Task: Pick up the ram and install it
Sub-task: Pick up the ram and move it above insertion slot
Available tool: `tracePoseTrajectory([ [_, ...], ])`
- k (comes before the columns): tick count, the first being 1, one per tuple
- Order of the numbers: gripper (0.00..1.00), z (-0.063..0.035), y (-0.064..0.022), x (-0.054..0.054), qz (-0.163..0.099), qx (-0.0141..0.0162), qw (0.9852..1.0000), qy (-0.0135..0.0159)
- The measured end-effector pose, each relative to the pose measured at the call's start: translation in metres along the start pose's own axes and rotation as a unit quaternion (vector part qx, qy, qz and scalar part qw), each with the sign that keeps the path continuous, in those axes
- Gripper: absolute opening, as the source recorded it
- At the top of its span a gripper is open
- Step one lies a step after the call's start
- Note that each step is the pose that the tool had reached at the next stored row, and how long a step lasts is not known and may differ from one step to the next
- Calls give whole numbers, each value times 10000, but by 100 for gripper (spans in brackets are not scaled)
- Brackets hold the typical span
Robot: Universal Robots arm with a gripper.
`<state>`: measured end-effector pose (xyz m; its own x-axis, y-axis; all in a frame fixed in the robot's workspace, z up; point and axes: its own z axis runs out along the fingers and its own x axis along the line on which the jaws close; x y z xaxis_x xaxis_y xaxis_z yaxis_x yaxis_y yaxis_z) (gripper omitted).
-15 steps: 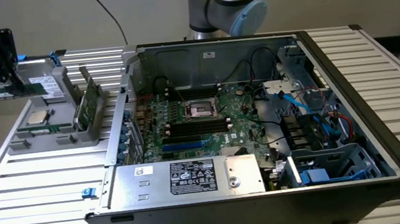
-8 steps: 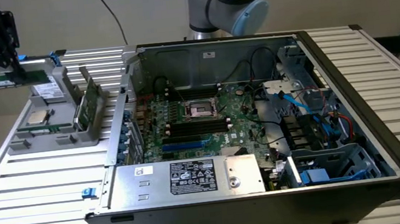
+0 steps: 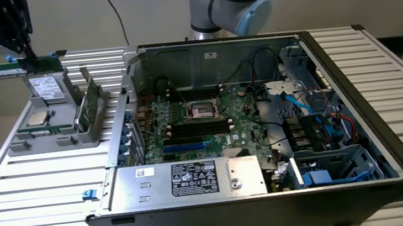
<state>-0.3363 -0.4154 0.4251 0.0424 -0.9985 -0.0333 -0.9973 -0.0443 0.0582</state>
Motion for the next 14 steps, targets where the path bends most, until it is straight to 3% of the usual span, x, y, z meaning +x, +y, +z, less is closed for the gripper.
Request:
tracePoseTrajectory([
  [3, 14, -23, -134, 5, -1, 1, 10000, -1],
  [7, 14, -34, -294, 12, -1, 27, 10000, -3],
  [11, 14, -43, -414, 17, -6, 150, 9999, 2],
  [14, 14, -51, -532, 22, -6, 185, 9998, 1],
])
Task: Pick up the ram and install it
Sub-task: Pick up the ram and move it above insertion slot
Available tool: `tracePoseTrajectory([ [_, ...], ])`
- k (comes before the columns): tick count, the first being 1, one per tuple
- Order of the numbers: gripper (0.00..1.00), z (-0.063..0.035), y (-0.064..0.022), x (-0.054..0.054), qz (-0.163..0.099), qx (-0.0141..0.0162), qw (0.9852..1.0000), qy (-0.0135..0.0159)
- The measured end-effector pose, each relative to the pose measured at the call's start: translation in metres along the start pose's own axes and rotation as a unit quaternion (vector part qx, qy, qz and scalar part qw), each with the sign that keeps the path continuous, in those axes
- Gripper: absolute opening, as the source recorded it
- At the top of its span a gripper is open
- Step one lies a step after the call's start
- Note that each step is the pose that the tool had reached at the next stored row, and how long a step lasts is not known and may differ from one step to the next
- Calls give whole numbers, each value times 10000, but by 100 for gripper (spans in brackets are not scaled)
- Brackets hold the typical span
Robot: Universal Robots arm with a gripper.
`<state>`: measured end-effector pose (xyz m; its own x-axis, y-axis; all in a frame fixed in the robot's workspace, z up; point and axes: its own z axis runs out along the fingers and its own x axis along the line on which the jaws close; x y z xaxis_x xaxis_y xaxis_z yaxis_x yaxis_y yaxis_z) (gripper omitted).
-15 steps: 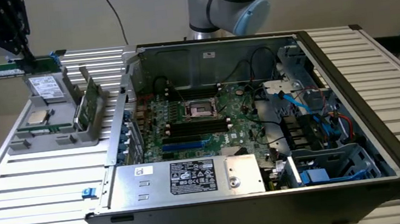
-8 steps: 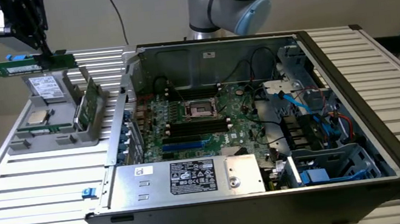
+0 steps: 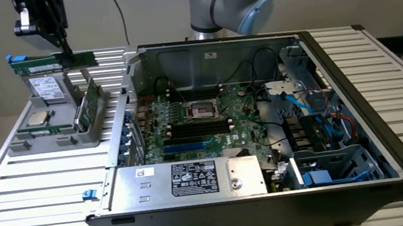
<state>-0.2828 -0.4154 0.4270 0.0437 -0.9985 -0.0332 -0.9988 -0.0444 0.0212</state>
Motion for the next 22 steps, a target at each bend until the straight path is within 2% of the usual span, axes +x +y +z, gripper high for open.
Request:
tracePoseTrajectory([
  [9, 14, -11, -409, 20, -1, 3, 10000, -16],
  [19, 14, -24, -864, 41, 0, -4, 10000, -18],
  [20, 14, -25, -900, 43, 0, -10, 10000, -18],
  [22, 14, -24, -920, 44, 0, -18, 10000, -19],
])
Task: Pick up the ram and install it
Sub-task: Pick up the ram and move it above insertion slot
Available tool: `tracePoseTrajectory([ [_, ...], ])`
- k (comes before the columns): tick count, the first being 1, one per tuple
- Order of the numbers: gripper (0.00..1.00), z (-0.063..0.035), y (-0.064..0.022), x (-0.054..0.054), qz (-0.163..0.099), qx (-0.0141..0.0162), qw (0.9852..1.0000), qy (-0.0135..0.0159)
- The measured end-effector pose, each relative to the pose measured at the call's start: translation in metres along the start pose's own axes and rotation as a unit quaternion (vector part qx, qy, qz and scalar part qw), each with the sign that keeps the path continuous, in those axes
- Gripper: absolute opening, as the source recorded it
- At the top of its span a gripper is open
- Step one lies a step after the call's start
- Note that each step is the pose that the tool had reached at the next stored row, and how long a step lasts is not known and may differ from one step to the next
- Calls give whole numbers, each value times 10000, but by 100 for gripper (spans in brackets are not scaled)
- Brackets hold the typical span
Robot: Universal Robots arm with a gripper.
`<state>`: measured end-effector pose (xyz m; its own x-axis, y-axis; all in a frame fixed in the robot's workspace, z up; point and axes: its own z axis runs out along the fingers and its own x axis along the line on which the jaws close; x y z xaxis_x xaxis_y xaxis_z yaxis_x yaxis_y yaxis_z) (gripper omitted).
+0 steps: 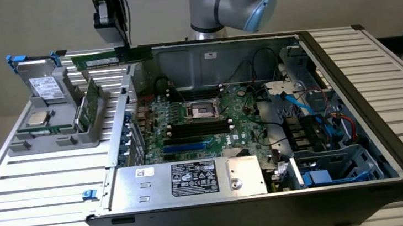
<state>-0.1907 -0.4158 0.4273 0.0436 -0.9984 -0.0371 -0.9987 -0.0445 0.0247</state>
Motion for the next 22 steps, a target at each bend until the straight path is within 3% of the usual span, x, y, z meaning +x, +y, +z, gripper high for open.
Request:
tracePoseTrajectory([
  [4, 14, -1, -7, 0, 0, -2, 10000, 1],
  [8, 14, -3, -114, 5, 2, -1, 10000, 1],
  [22, 14, -17, -673, 29, 1, -1, 10000, 1],
])
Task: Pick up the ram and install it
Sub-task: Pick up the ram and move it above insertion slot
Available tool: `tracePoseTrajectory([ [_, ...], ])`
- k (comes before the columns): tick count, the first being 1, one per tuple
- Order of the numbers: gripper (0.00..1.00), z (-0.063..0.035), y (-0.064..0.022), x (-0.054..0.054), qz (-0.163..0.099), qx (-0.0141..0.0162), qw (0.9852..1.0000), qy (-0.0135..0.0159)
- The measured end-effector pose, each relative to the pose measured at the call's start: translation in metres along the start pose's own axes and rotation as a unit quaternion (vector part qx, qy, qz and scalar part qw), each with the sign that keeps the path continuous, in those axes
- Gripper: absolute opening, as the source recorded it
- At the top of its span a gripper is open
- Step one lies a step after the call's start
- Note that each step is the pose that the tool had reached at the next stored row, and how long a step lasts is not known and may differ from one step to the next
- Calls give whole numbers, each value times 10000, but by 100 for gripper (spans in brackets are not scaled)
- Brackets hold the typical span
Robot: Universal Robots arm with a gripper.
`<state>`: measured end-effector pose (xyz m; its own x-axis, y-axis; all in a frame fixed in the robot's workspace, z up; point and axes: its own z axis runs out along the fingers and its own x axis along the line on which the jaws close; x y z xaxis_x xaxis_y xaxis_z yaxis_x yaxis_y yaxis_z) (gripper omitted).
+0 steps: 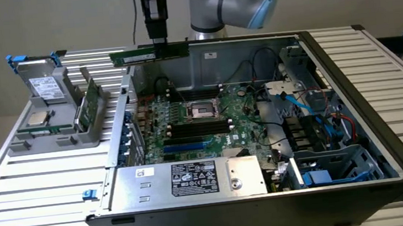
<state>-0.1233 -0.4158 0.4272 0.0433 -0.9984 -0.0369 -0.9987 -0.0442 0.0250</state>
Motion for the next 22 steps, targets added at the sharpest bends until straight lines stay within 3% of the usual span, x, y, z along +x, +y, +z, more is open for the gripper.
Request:
tracePoseTrajectory([
  [14, 14, -12, -633, 28, 2, -61, 10000, -2],
  [18, 14, -11, -757, 23, 3, -65, 10000, -3],
  [20, 14, 0, -801, 10, 4, -87, 10000, -4],
  [22, 14, 21, -833, -3, 6, -133, 9999, -6],
])
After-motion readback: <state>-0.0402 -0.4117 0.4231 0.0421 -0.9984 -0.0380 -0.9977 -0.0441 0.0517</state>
